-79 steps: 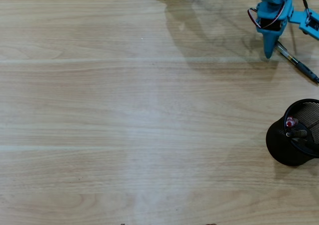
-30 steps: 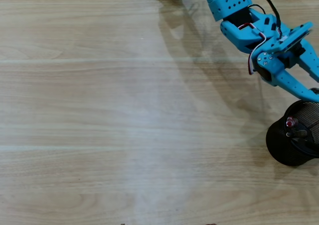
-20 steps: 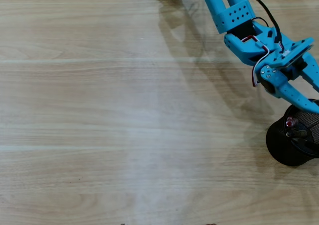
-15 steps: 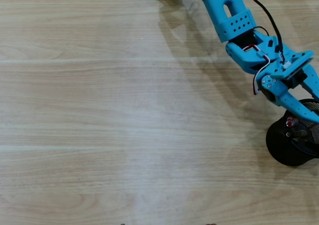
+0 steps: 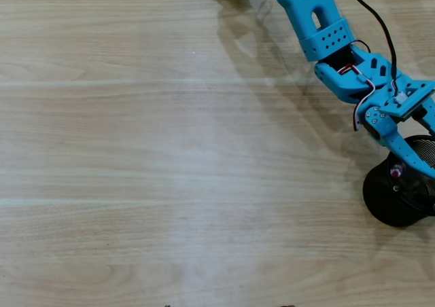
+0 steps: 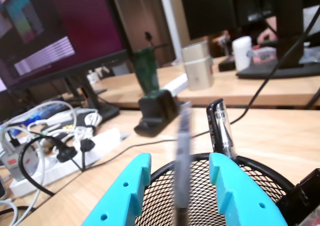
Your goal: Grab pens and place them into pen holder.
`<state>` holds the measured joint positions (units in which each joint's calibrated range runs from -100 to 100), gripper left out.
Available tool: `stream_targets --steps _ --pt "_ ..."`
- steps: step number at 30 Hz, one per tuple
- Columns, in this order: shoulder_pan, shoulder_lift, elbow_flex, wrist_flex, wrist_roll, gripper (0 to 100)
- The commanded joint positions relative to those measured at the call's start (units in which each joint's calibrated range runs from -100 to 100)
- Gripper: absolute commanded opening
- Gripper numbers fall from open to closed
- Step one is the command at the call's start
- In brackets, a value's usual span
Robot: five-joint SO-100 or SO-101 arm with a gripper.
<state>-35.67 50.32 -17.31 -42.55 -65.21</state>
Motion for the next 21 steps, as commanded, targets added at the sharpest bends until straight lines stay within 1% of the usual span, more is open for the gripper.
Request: stream_targets --steps 1,4,6,8,11,13,16,18,21 --pt "-0.46 -1.63 -2.75 -1.24 0.39 14" --pt "-0.78 -4.5 -0.48 -0.73 3.52 14" --pt "-1.43 -9.07 3.41 -0.38 7.6 14" --pt "-1.91 -15.83 10.02 3.83 11.99 14" --pt "-3.77 -29.95 22.42 18.87 18.89 13" --pt "-4.49 -40.77 30.21 33.14 24.07 11" --pt "-4.33 -55.39 40.17 52.82 32.17 11" --pt "-3.12 -64.35 46.96 62.88 37.76 11" --pt "1.56 -77.71 58.01 74.91 45.97 11"
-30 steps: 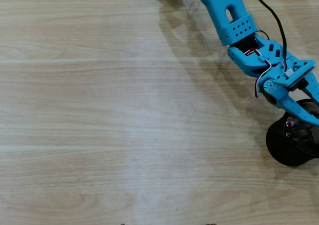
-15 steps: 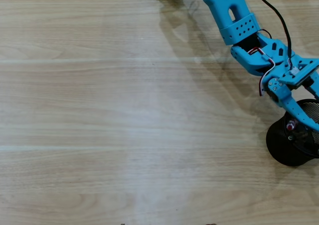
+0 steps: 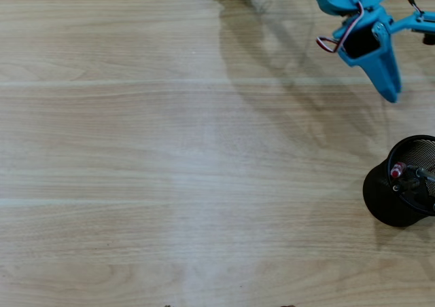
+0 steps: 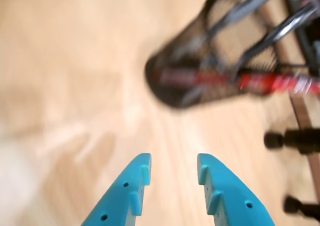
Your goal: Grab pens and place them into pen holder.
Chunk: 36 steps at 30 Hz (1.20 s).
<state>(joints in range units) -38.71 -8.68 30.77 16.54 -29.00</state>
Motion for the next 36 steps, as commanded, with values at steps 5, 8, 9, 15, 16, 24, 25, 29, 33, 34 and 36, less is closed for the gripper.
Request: stream_targets --steps 5,8,9,15,16,24,25,29,33,34,36 --pt "14.92 -40.69 28.49 32.84 17.5 11" --pt "18.55 -52.95 39.08 38.6 20.17 11" --pt "19.6 -56.92 42.53 40.06 21.16 11" --pt "24.84 -82.45 61.45 47.71 25.76 10" --pt "25.24 -86.84 61.63 51.66 26.55 10" --pt "27.66 -88.87 61.45 56.82 33.24 2" --pt "27.42 -89.38 61.54 56.82 33.45 2" --pt "27.5 -90.82 61.9 56.82 33.45 2" --pt "27.5 -90.82 61.9 56.82 33.45 2" --pt "27.5 -90.82 61.9 56.82 33.45 2" --pt "27.5 -90.82 61.9 56.82 33.45 2"
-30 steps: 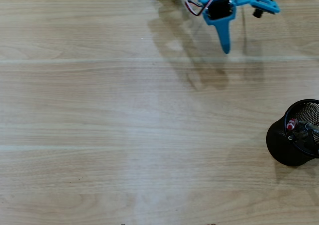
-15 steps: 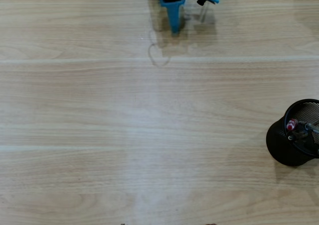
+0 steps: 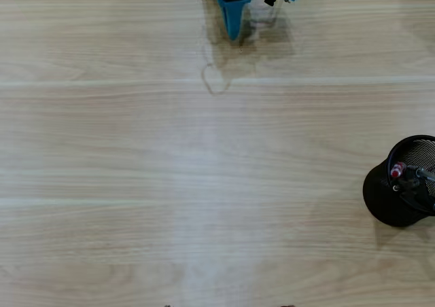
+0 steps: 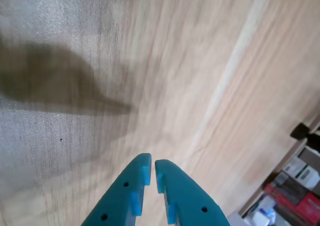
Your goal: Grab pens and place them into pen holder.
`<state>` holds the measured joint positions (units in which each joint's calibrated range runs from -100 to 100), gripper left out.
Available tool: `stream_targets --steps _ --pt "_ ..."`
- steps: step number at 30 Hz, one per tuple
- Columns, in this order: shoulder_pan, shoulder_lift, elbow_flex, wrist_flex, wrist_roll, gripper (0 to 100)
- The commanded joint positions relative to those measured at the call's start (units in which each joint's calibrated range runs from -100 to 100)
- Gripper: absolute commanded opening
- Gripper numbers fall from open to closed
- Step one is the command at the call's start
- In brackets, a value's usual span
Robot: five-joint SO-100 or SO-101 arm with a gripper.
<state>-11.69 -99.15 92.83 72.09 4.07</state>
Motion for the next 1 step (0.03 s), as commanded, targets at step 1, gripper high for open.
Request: stream_targets --steps 1 --pt "0.48 -0.34 -0.16 1.26 0.37 2"
